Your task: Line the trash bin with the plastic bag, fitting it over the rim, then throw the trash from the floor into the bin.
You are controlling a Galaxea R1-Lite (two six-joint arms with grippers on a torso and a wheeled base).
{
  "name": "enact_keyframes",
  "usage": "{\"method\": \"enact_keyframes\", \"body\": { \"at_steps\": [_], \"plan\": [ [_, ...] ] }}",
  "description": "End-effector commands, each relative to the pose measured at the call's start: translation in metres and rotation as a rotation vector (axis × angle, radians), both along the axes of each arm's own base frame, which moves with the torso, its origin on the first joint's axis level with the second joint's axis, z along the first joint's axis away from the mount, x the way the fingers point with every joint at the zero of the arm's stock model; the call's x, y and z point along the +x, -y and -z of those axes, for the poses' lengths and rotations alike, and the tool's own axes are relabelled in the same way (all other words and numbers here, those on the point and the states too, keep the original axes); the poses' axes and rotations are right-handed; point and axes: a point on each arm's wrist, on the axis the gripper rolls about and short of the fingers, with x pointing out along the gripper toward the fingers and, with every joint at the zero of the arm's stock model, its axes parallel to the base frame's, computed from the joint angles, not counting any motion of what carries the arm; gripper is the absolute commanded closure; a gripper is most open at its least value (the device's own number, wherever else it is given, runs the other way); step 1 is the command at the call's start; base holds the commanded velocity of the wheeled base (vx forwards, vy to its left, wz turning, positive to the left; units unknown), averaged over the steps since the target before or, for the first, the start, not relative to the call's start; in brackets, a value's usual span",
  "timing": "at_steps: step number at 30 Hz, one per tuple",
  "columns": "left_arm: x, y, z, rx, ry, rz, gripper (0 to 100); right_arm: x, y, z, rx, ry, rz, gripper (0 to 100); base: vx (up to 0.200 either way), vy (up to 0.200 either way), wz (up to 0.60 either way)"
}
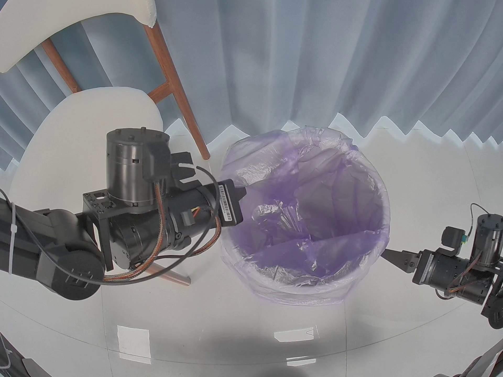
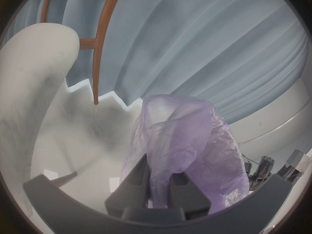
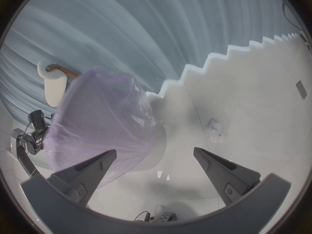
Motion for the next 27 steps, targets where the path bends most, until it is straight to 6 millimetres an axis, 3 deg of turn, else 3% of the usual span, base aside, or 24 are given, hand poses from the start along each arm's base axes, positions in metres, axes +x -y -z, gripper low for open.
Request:
{"method": "enact_keyframes", "body": {
  "at_steps": [1,9,15,18,22,27],
  "plan": [
    [0.007,0.000,0.012,0.028,-0.024,-0.011,100,-0.033,0.021,-0.014,0.041,0.097,0.075,0,0.000,0.000,0.00],
    [0.021,0.009,0.034,0.070,-0.074,-0.020,100,-0.056,0.032,-0.013,0.046,0.135,0.117,0,0.000,0.000,0.00],
    [0.044,0.019,0.041,0.081,-0.074,-0.064,100,-0.062,0.038,-0.015,0.050,0.166,0.160,0,0.000,0.000,0.00],
    [0.062,0.035,0.054,0.176,-0.079,-0.077,100,-0.068,0.041,-0.016,0.052,0.185,0.170,0,0.000,0.000,0.00],
    [0.071,0.045,0.069,0.261,-0.056,-0.051,100,-0.069,0.042,-0.020,0.057,0.210,0.184,0,0.000,0.000,0.00],
    [0.088,0.063,0.082,0.284,-0.033,-0.045,100,-0.067,0.044,-0.023,0.058,0.227,0.197,0,0.000,0.000,0.00]
  ]
}}
